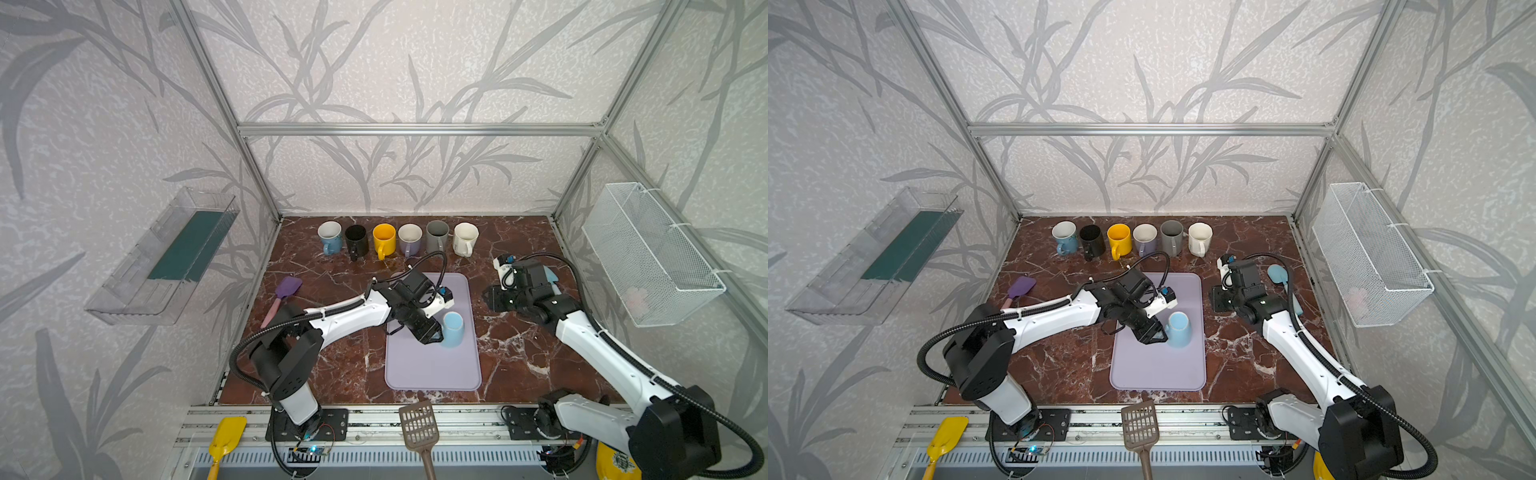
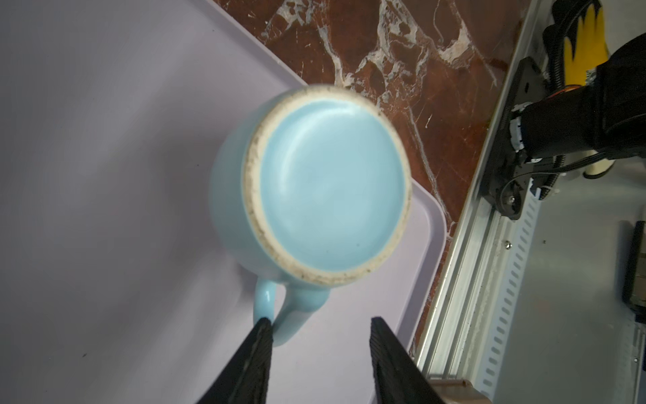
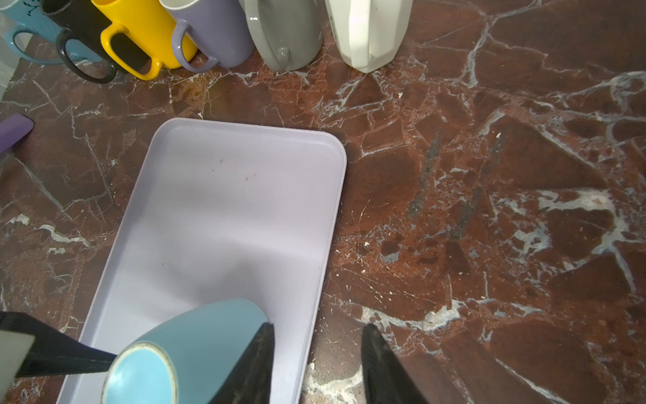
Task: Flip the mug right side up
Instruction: 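Move the left gripper over the light-blue mug lying on the tray, then lower the left gripper onto the light-blue mug's base and close it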
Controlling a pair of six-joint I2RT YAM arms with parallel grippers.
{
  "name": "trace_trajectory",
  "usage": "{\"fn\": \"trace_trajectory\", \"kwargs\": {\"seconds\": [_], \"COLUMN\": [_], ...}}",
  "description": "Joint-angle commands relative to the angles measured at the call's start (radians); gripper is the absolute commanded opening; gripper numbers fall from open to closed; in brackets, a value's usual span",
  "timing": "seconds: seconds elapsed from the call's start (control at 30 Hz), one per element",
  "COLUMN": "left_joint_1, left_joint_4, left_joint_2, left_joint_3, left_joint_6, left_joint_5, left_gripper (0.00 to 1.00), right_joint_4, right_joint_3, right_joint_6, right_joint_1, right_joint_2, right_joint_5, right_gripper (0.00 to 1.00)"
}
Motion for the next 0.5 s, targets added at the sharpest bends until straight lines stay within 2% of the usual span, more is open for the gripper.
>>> {"fn": "trace_trajectory", "kwargs": {"seconds": [0.0, 0.47], "left_joint_1": [-0.019, -0.071], "left_joint_4": [-0.053, -0.213], "left_joint_2": [0.004, 0.116], "left_joint_3": [0.048, 0.187], "left_joint_6": [0.008, 0.011], "left_joint_5": [-0.145, -0.309], "left_gripper": [0.48, 0.45], "right_joint_4": [-0.014, -0.014], "right_joint_3": [-0.011, -0.022], "right_joint_6": [-0.002, -0.002], "right_joint_1": [0.004, 0.004], "right_joint_2": [-0.024, -0.031], "right_joint_5": [0.013, 0.026], "right_gripper": [0.42, 0.42]}}
